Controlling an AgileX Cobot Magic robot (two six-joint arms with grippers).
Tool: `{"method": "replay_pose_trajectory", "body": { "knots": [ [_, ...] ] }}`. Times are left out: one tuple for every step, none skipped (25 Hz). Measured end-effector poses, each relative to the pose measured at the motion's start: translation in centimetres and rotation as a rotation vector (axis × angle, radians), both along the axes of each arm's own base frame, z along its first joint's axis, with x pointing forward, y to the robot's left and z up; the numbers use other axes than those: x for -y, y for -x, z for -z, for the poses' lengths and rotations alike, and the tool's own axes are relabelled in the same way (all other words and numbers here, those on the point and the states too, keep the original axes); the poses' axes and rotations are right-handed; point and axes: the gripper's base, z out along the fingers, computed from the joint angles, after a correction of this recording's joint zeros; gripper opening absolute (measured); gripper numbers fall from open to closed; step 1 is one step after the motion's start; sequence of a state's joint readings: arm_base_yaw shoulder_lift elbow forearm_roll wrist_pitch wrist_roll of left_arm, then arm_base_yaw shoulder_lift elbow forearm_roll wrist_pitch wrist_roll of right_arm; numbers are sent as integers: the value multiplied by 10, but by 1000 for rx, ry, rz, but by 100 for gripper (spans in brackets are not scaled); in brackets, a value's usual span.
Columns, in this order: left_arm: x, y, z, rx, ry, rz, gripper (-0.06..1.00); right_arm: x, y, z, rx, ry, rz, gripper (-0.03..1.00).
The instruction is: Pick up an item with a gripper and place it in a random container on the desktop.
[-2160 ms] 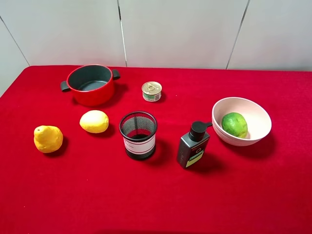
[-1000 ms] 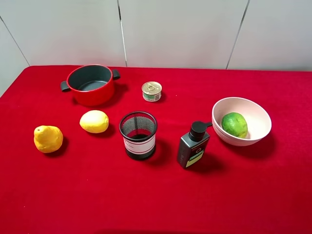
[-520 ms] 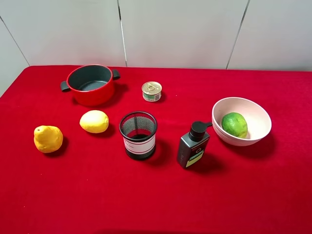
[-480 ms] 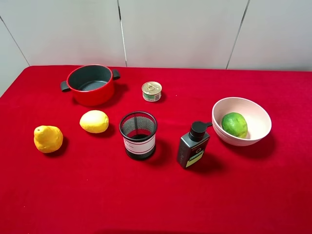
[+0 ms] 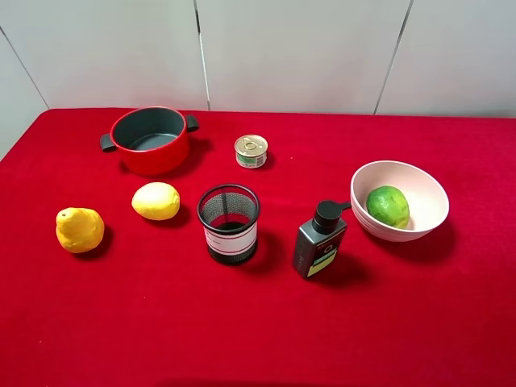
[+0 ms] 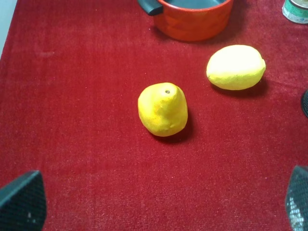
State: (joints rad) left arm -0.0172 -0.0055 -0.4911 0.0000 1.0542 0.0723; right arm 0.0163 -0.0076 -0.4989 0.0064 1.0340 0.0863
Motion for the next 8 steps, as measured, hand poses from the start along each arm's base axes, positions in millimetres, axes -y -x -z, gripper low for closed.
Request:
{"method": "replay_pose_trajectory", "body": {
  "knots": [
    [0, 0, 0, 0, 0, 0, 100, 0, 0, 0, 0, 0, 0, 69],
    [0, 0, 0, 0, 0, 0, 100, 0, 0, 0, 0, 0, 0, 69],
    [0, 0, 0, 0, 0, 0, 100, 0, 0, 0, 0, 0, 0, 69],
    [0, 0, 0, 0, 0, 0, 100, 0, 0, 0, 0, 0, 0, 69],
    [0, 0, 0, 0, 0, 0, 100, 0, 0, 0, 0, 0, 0, 69],
    [0, 0, 0, 0, 0, 0, 100, 0, 0, 0, 0, 0, 0, 69],
    [0, 0, 0, 0, 0, 0, 100, 0, 0, 0, 0, 0, 0, 69],
    [0, 0, 0, 0, 0, 0, 100, 0, 0, 0, 0, 0, 0, 69]
  ]
}}
